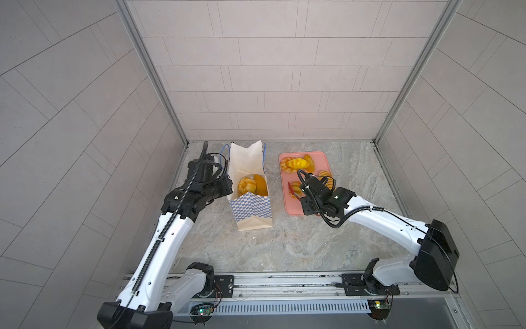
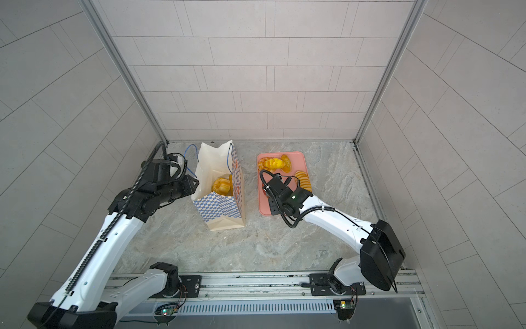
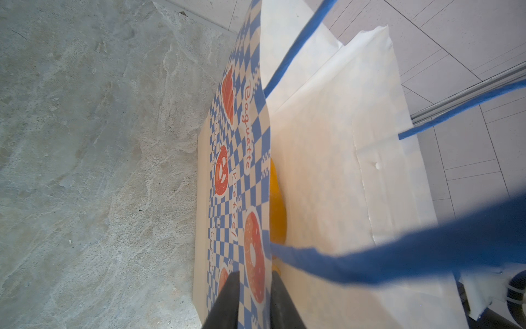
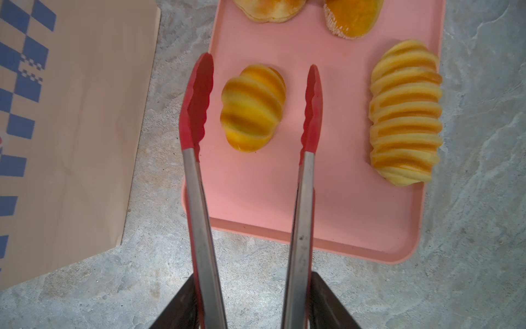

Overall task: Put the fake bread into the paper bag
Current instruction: 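Lower the right tongs onto the small ridged yellow roll and clamp it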

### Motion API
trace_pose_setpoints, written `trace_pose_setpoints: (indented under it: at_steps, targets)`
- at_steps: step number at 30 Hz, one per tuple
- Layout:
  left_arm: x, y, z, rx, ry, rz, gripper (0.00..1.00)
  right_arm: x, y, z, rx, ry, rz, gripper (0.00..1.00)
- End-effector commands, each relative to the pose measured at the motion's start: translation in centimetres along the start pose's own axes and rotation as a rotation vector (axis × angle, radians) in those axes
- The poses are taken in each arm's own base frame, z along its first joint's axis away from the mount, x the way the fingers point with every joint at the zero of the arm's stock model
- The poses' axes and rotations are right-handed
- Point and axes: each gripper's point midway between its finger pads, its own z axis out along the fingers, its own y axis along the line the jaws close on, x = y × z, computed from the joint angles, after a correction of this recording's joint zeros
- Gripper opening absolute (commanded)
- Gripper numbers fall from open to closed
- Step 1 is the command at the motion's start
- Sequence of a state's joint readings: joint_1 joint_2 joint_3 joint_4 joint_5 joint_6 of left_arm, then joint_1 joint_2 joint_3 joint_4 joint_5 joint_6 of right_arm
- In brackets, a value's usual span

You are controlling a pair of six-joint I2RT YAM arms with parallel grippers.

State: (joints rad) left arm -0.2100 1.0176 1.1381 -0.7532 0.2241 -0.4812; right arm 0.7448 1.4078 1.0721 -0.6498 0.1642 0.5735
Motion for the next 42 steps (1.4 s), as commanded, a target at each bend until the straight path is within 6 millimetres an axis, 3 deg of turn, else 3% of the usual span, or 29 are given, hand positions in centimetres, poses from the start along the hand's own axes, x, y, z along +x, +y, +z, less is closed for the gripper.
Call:
trace_pose_setpoints:
  at_steps: [1, 23, 42]
  targets:
    - [0.3, 0.2, 0.5, -0.003, 0.008, 0.008, 0.25, -0.7, -0.2, 0.2, 0.017, -0.023, 0.033, 0.59]
    - [0.3, 0.3, 0.7, -0.011, 0.014, 0.013, 0.25, -1.2, 1.1, 1.8, 0.023, 0.046, 0.003, 0.6]
    - [0.3, 0.2, 0.6, -0.01, 0.015, 0.016, 0.25, -0.6, 0.7, 3.6, 0.074, 0.075, -0.012, 0.59]
